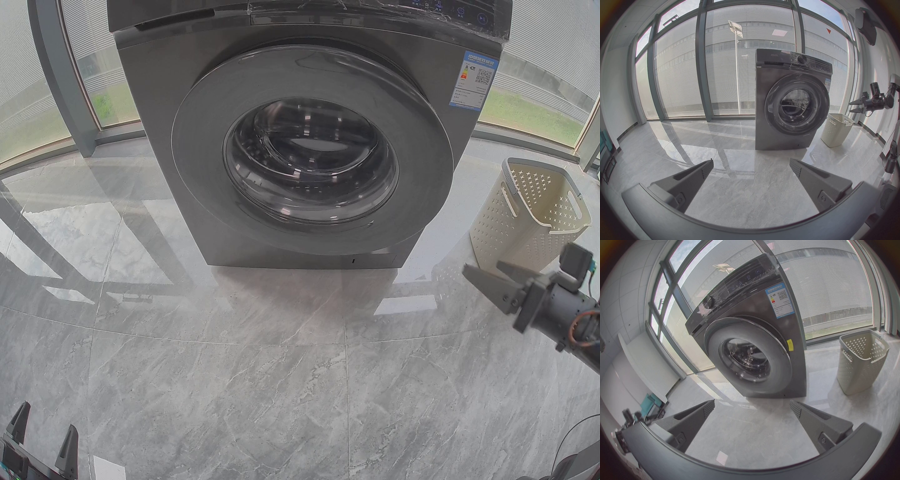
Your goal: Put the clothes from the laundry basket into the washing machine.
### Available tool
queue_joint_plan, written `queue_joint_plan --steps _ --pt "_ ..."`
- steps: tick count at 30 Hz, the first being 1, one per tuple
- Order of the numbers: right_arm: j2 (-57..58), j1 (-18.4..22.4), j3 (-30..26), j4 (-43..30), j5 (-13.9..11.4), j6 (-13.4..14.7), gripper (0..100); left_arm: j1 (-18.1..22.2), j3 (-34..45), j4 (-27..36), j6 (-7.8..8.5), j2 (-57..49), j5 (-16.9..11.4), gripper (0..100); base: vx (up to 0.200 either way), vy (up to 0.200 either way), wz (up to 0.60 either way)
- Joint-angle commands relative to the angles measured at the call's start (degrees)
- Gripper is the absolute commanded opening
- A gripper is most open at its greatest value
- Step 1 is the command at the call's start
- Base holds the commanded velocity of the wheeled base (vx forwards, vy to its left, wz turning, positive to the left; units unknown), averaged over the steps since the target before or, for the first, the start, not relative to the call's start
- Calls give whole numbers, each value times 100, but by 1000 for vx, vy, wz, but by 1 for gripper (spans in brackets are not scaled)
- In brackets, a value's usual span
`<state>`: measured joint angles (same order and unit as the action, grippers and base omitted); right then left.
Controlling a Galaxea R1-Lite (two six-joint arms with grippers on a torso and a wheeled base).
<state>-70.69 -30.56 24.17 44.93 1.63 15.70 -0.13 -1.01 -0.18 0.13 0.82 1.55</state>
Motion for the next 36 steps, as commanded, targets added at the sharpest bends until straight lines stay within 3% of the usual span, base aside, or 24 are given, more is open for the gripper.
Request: queue_joint_plan --steps 1,9,25,36 --pt "-1447 -486 914 428 215 328 100 5 101 1 4 -64 3 100 0 0 0" --pt "-1553 -354 1634 428 223 390 100 -4 101 1 4 -64 3 100 125 0 0" --pt "-1588 -64 1775 675 223 363 100 -4 101 1 13 -64 3 100 200 0 0" --pt "-1597 129 1924 675 232 363 100 -4 101 9 31 -64 -5 100 0 0 0"
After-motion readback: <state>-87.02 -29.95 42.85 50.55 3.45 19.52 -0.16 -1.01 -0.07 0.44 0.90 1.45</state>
